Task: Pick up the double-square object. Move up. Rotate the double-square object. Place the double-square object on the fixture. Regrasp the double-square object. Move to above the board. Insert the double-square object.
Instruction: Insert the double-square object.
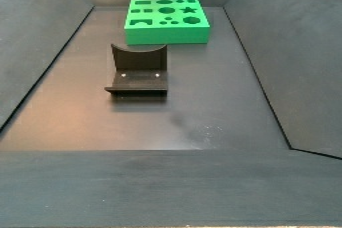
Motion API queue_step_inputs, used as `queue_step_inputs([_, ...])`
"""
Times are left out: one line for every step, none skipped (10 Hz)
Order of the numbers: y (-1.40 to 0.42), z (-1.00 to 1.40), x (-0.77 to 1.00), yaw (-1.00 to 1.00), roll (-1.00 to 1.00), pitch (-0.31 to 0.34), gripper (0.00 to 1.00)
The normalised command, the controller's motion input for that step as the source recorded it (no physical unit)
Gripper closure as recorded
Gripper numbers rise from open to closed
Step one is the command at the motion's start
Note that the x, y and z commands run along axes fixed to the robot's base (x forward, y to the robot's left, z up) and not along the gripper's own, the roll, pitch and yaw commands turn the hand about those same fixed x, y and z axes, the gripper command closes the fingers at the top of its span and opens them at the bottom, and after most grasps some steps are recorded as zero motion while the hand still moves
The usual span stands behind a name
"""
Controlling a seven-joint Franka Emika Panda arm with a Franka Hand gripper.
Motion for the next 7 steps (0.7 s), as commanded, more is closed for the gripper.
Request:
queue_step_inputs([0.00,0.00,0.42,-0.25,0.00,0.000,1.00])
queue_step_inputs([0.00,0.00,0.25,-0.16,0.00,0.000,1.00])
queue_step_inputs([-0.04,-0.03,0.00,0.00,0.00,0.000,1.00])
queue_step_inputs([-0.10,-0.15,0.18,-0.37,0.01,0.013,1.00])
queue_step_inputs([-0.11,-0.25,0.21,-0.69,0.05,0.066,1.00])
queue_step_inputs([-0.09,-0.28,0.15,-0.73,0.06,0.079,1.00])
queue_step_inputs([-0.09,-0.33,0.24,-0.68,0.08,0.060,1.00])
